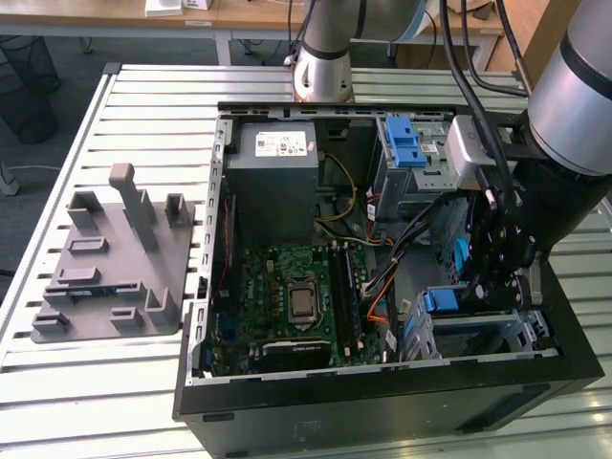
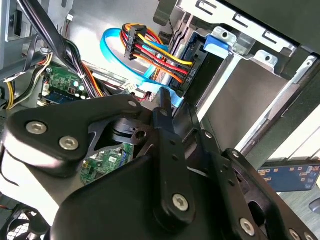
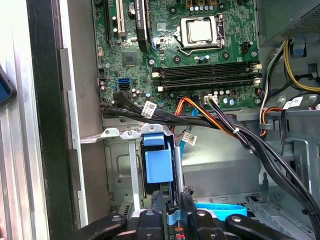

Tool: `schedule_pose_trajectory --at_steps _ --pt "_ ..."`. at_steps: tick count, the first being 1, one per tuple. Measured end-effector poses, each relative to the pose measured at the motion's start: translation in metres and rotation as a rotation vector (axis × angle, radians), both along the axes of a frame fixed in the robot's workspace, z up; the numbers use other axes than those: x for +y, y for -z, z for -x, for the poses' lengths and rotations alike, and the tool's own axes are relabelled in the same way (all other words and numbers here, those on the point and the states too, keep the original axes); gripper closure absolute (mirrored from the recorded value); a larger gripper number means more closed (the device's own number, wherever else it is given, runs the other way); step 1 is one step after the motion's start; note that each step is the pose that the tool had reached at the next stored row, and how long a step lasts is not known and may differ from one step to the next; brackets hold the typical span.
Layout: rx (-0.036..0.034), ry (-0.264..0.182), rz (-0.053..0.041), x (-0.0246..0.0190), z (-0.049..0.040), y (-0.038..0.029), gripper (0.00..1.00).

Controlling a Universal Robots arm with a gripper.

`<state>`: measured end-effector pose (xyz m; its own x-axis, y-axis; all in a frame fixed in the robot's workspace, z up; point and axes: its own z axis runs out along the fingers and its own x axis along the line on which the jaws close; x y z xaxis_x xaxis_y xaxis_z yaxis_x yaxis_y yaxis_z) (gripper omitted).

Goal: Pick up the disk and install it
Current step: 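Insert the second disk wire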

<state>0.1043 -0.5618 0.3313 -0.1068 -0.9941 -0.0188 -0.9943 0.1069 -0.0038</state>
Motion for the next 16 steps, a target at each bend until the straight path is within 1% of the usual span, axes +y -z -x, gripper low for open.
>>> schedule_pose_trajectory --at_steps 16 --pt "0.0000 0.000 0.0001 0.0000 0.0000 -0.0060 0.71"
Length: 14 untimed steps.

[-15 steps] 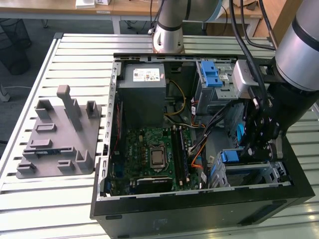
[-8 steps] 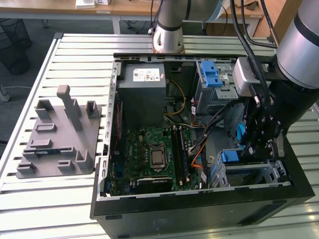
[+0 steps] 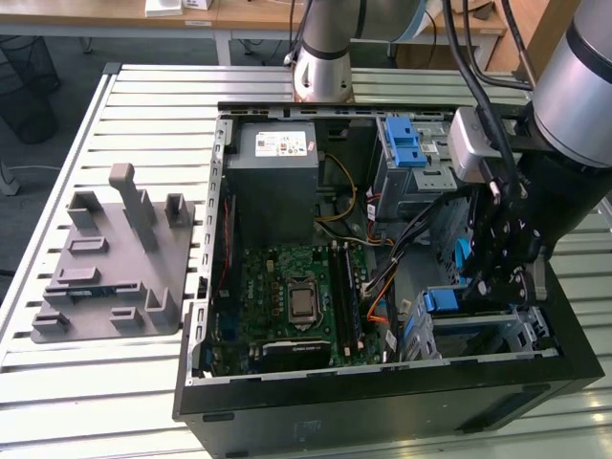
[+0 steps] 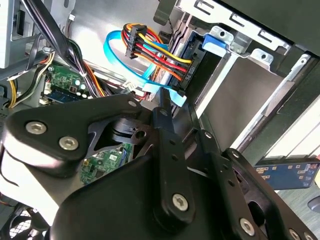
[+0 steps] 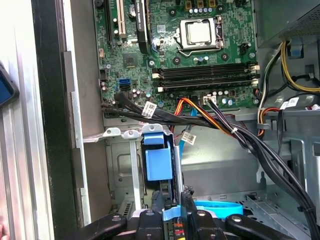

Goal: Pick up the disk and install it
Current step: 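Insert the second disk wire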

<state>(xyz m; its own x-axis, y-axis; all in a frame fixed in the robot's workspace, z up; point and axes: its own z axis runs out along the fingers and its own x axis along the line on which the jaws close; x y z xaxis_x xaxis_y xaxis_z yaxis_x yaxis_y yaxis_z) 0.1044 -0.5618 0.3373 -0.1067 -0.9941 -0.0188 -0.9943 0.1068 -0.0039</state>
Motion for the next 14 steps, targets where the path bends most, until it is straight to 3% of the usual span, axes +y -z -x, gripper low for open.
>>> schedule_pose_trajectory --at_steps 8,14 --pt "0.0000 0.000 0.0002 0.0000 0.0000 -0.0030 0.71" --pt "0.0000 0.000 0.0001 0.0000 0.0000 -0.0092 0.71"
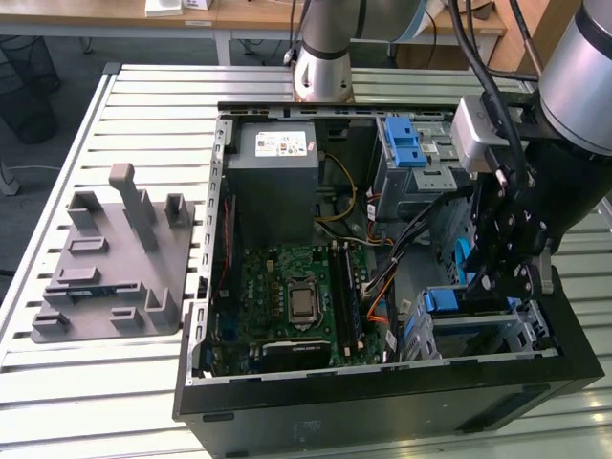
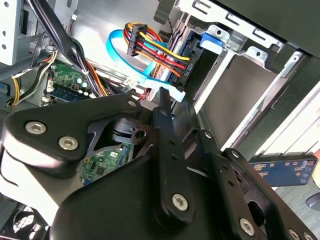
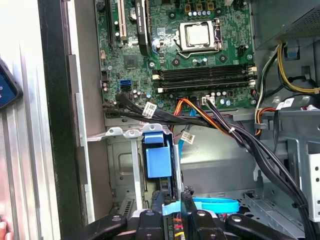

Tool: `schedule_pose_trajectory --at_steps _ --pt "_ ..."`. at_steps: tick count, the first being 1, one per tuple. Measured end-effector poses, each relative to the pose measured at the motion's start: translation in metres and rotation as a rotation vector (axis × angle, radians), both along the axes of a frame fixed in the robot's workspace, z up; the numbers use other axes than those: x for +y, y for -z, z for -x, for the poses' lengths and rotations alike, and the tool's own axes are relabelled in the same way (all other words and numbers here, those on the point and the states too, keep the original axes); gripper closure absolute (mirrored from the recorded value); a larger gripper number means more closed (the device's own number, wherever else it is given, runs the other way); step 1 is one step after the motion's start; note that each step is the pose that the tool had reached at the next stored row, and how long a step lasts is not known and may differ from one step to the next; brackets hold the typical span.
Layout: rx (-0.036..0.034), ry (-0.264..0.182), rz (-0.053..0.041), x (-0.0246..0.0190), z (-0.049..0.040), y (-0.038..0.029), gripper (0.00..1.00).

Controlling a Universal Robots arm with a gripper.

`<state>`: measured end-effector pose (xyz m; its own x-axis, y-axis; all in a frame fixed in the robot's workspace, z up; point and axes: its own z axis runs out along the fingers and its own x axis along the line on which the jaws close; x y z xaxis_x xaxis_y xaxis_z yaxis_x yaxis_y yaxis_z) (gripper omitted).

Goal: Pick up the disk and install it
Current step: 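Insert the second disk wire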

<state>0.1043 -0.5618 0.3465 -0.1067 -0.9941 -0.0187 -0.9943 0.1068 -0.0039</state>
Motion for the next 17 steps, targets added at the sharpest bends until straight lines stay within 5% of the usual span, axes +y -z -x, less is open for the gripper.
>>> schedule_pose_trajectory --at_steps 4,8,17 --pt "0.0000 0.000 0.0001 0.0001 0.0000 -0.0044 0.72" --pt "0.0000 0.000 0.0001 0.0001 0.0000 -0.0049 0.89" --pt "0.0000 0.000 0.0002 0.0002 0.0000 -0.0053 0.89"
